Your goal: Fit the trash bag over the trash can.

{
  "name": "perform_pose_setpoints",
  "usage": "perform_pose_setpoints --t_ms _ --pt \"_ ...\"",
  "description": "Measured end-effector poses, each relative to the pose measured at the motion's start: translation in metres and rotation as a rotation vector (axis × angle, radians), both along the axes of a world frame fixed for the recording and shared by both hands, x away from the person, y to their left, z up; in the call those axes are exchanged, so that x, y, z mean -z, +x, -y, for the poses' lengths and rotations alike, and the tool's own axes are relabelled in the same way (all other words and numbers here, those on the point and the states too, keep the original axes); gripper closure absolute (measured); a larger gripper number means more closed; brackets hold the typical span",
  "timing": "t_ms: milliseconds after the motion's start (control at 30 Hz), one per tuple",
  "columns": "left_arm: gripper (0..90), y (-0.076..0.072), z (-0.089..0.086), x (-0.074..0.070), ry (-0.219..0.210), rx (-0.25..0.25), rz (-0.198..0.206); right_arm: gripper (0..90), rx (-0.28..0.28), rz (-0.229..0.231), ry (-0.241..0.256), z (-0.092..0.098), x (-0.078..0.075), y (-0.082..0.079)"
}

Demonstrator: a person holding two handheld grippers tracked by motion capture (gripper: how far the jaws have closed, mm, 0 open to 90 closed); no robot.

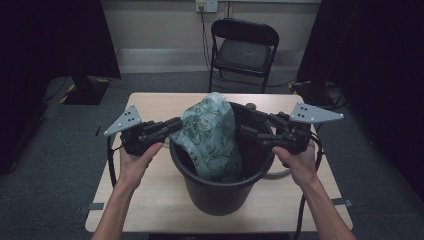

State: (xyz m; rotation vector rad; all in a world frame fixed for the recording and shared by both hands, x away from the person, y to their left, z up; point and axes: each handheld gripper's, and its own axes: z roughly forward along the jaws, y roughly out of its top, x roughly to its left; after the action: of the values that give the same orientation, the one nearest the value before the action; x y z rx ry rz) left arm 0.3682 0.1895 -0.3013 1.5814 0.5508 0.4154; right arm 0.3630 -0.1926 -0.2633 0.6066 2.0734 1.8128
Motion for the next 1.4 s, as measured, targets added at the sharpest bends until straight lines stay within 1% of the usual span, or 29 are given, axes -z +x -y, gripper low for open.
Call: perform_pose_setpoints --t_ms 67,167,200,233,333,400,433,533,567,633,667,700,733,800,833,867,933,967,1000,1033,1067,1100,1167,1200,1233,1267,1333,1367,1400 --pt "89.4 -0.002 0.001 -0.003 -0.001 0.015 0.004 40.3 -0.001 -0.001 -0.006 -0.001 0.000 0.000" --pt "89.7 -0.009 0.008 -0.012 -0.011 0.047 0.027 40.1 0.001 0.002 -0.009 -0.002 -0.002 -0.001" --pt "89.7 -0.009 0.008 -0.012 -0.011 0.047 0.027 40.1 0.001 0.002 -0.009 -0.002 -0.002 -0.001" --pt "89.7 -0.014 0.014 -0.019 -0.012 0.068 0.048 39.5 0.003 0.006 -0.008 -0.003 -0.004 -0.002" --pt "89.7 -0.022 0.026 -0.030 -0.009 0.103 0.079 37.7 -0.005 0.018 -0.006 -0.006 -0.010 -0.004" --pt "89.7 -0.024 0.030 -0.034 -0.014 0.114 0.086 37.3 -0.009 0.022 -0.004 -0.008 -0.011 -0.005" --pt "89.7 -0.026 0.038 -0.041 -0.013 0.131 0.104 35.9 -0.025 0.030 -0.006 -0.013 -0.016 -0.007" --pt "89.7 -0.027 0.045 -0.047 -0.023 0.151 0.104 33.3 -0.049 0.045 -0.013 -0.022 -0.023 -0.011" --pt "89.7 -0.028 0.051 -0.052 -0.020 0.160 0.115 32.5 -0.059 0.048 -0.012 -0.025 -0.025 -0.012" --pt "89.7 -0.030 0.058 -0.056 -0.023 0.176 0.123 30.4 -0.089 0.053 -0.022 -0.031 -0.030 -0.014" --pt "89.7 -0.030 0.058 -0.056 -0.023 0.176 0.123 30.4 -0.089 0.053 -0.022 -0.031 -0.030 -0.014" --pt "89.7 -0.031 0.061 -0.058 -0.014 0.182 0.131 29.3 -0.099 0.051 -0.040 -0.035 -0.032 -0.015" --pt "89.7 -0.031 0.065 -0.061 -0.020 0.185 0.129 29.3 -0.118 0.061 -0.044 -0.039 -0.035 -0.017" --pt "89.6 -0.031 0.067 -0.062 -0.021 0.195 0.125 29.3 -0.125 0.062 -0.050 -0.041 -0.036 -0.017" --pt "89.6 -0.032 0.068 -0.064 -0.016 0.200 0.132 34.6 -0.135 0.060 -0.059 -0.044 -0.038 -0.017" --pt "89.6 -0.032 0.068 -0.064 -0.016 0.200 0.132 34.6 -0.135 0.060 -0.059 -0.044 -0.038 -0.017" --pt "89.6 -0.034 0.067 -0.065 -0.032 0.226 0.131 50.1 -0.154 0.056 -0.093 -0.050 -0.038 -0.016" --pt "89.5 -0.034 0.066 -0.065 -0.035 0.220 0.133 63.6 -0.163 0.062 -0.101 -0.051 -0.038 -0.016" --pt "89.5 -0.034 0.066 -0.065 -0.035 0.220 0.133 63.6 -0.163 0.062 -0.101 -0.051 -0.038 -0.016" --pt "89.2 -0.033 0.063 -0.064 -0.034 0.233 0.129 78.2 -0.175 0.080 -0.114 -0.053 -0.038 -0.018" --pt "87.5 -0.033 0.063 -0.064 -0.034 0.233 0.129 78.2 -0.175 0.080 -0.114 -0.053 -0.038 -0.018" --pt "82.7 -0.033 0.061 -0.062 -0.049 0.225 0.134 90.0 -0.181 0.089 -0.118 -0.052 -0.038 -0.019" --pt "69.2 -0.033 0.057 -0.060 -0.068 0.204 0.126 90.0 -0.172 0.093 -0.126 -0.049 -0.037 -0.019" --pt "63.6 -0.033 0.057 -0.060 -0.068 0.204 0.126 90.0 -0.172 0.093 -0.126 -0.049 -0.037 -0.019" --pt "58.6 -0.031 0.050 -0.058 -0.095 0.198 0.119 90.0 -0.170 0.087 -0.125 -0.043 -0.036 -0.019" --pt "54.6 -0.029 0.046 -0.057 -0.102 0.178 0.115 90.0 -0.160 0.086 -0.133 -0.040 -0.034 -0.019" --pt "50.3 -0.025 0.038 -0.054 -0.112 0.155 0.103 90.0 -0.148 0.073 -0.143 -0.032 -0.029 -0.017" --pt "48.8 -0.022 0.034 -0.052 -0.113 0.133 0.102 90.0 -0.135 0.066 -0.141 -0.028 -0.025 -0.016" --pt "47.4 -0.022 0.034 -0.052 -0.113 0.133 0.102 90.0 -0.128 0.058 -0.138 -0.023 -0.021 -0.014"
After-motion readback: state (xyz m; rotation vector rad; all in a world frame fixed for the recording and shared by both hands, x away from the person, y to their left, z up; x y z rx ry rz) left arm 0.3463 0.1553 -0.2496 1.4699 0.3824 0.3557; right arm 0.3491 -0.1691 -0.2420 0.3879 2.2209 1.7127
